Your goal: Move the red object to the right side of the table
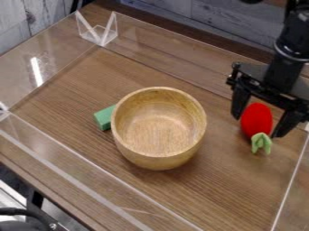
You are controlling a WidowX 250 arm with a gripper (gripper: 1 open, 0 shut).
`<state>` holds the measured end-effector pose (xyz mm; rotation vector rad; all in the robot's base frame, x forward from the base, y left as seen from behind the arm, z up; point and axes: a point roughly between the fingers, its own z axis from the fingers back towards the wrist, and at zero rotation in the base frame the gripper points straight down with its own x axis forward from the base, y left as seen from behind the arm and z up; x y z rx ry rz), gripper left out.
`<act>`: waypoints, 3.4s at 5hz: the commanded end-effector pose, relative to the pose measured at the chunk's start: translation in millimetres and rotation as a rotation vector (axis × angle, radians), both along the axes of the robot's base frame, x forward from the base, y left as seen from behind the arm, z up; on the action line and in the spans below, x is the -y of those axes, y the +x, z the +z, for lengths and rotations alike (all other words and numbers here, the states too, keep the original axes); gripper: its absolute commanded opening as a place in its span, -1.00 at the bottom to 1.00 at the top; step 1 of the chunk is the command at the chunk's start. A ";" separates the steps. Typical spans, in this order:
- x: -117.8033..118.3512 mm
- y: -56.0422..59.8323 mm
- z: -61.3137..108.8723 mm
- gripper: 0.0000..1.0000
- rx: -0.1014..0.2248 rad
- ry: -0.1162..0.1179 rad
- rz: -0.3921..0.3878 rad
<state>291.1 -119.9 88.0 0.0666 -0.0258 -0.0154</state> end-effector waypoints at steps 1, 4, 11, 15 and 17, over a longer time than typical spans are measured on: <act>-0.7 11.7 27.6 1.00 0.038 -0.025 -0.012; -2.4 13.0 34.5 1.00 0.003 -0.015 -0.042; 2.7 64.2 -16.3 1.00 -0.012 -0.015 0.042; -30.3 79.2 -22.7 1.00 -0.002 -0.025 0.092; -22.1 79.1 -24.3 1.00 0.002 -0.040 0.194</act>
